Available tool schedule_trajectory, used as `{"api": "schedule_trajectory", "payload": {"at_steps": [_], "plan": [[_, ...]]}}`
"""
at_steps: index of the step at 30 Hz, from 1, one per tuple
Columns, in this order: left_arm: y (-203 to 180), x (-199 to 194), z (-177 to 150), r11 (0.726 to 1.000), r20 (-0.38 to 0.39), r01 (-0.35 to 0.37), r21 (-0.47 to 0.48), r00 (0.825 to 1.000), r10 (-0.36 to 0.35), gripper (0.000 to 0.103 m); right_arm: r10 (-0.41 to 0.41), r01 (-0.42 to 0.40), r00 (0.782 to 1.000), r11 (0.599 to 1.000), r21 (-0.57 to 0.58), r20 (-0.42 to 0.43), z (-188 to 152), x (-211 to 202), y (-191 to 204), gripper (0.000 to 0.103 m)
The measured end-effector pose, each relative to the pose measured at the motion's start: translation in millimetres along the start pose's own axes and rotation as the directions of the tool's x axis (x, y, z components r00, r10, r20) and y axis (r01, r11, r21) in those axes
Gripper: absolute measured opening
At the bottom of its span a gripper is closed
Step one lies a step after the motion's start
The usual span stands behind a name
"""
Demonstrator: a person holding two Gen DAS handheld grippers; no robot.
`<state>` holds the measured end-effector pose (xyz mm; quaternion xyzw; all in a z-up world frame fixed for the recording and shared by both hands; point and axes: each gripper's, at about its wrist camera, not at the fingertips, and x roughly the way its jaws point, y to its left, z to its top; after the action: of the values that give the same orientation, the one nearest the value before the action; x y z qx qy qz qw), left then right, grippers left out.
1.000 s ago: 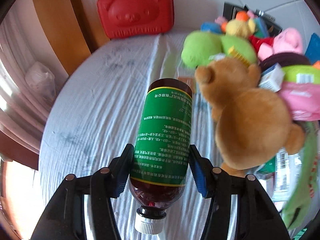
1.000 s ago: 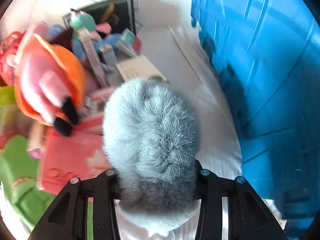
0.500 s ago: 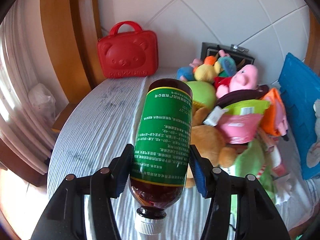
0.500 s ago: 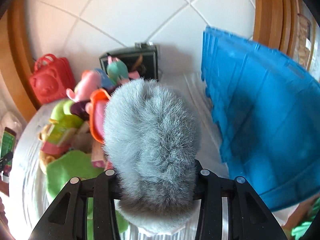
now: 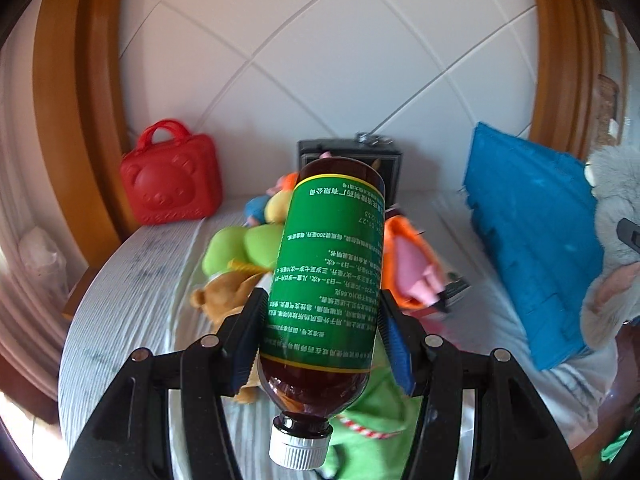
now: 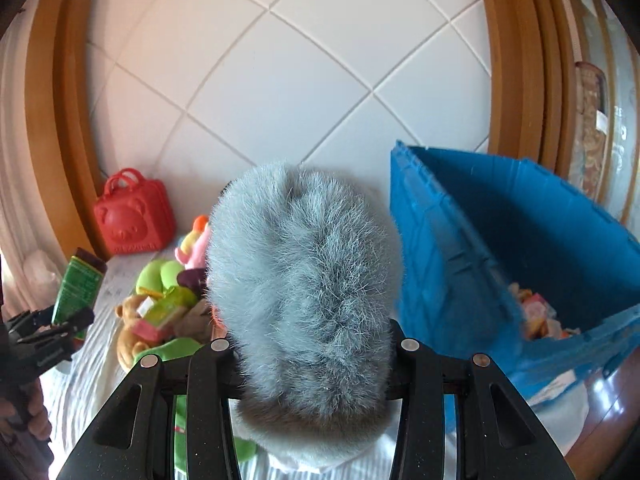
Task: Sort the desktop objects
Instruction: 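Lift the bottle and grey plush and carry both over the blue crate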
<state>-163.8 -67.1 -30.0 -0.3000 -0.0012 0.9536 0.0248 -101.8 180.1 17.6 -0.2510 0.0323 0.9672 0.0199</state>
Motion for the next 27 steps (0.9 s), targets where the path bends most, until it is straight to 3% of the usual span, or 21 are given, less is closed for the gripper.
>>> {"api": "schedule_trajectory", "payload": {"at_steps": [7,14,22,27], "plan": [[-90.8,-24.5,30.1,0.993,0.103,0.101,0.061,0.989,-0.107,0.054,-0.045,0.045,0.990,0.999,0.008,0.131,20.3,-44.5,-40.8,0.041],[-204.3,-34.4,61.6,0.969,0.155,0.195,0.150,0.964,-0.218,0.054,-0.132,0.127,0.970,0.991,0.036,0.204,38.8,-72.3,-108.0,0.041],[-335.2,-20.0,100.5,0.928,0.116,0.293,0.229,0.939,-0.325,0.054,-0.279,0.261,0.934,0.959,0.107,0.224,59.0,-66.7,-211.3,0.041],[-399.4,14.1,132.0,0.916,0.036,0.317,0.245,0.941,-0.336,0.054,-0.321,0.301,0.931,0.944,0.133,0.172,76.4,-43.7,-261.6,0.041]]}}
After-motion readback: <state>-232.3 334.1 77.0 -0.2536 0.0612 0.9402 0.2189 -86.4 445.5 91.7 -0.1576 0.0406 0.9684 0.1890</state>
